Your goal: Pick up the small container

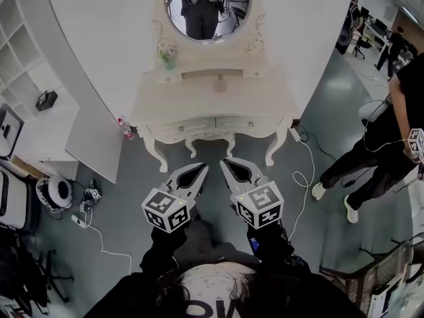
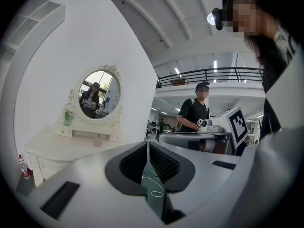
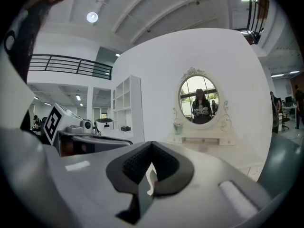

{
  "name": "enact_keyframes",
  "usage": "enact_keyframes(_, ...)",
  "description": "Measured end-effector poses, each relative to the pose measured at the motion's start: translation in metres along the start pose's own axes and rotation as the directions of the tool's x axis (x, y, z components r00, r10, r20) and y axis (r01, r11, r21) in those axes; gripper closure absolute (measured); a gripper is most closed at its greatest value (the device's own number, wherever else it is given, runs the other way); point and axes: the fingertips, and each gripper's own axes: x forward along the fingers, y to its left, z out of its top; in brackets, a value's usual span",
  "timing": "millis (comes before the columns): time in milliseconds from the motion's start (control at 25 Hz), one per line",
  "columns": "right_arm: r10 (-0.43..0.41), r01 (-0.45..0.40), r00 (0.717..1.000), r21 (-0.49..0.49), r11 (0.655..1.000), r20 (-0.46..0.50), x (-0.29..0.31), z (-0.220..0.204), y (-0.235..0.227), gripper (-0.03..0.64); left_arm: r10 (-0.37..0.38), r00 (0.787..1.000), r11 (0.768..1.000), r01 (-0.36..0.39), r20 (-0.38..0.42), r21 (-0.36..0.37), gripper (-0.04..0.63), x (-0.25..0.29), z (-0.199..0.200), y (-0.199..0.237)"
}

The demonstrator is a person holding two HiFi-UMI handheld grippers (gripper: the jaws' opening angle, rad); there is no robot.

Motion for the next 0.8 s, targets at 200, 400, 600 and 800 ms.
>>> enact_keyframes(200, 0.001, -0.001, 1.000, 0.007, 1.000, -0.001, 0.007, -0.003, -0.011, 0.609, -0.001, 1.000, 1.000, 0.001, -0.015, -0.001, 0.595, 0.010, -0.002, 0.008)
enact_keyframes(400, -0.026, 0.026, 1.000, -0.019, 0.999, -0.015, 0.024, -0.005, -0.027, 0.609, -0.016, 0.999, 1.000, 0.016, -0.028, -0.014, 0.595, 0.028, -0.002, 0.026)
enact_keyframes(600, -0.050, 0.049, 0.998, -0.015, 0.999, -0.041, 0.055, -0.013, -0.056, 0.609, -0.014, 0.999, 0.999, 0.013, -0.039, -0.030, 0.595, 0.055, -0.006, 0.066)
enact_keyframes(800, -0.084, 0.084, 0.994, -0.012, 0.996, -0.065, 0.100, -0.007, -0.098, 0.609, -0.036, 0.998, 0.999, 0.035, -0.042, -0.028, 0.595, 0.094, 0.012, 0.113)
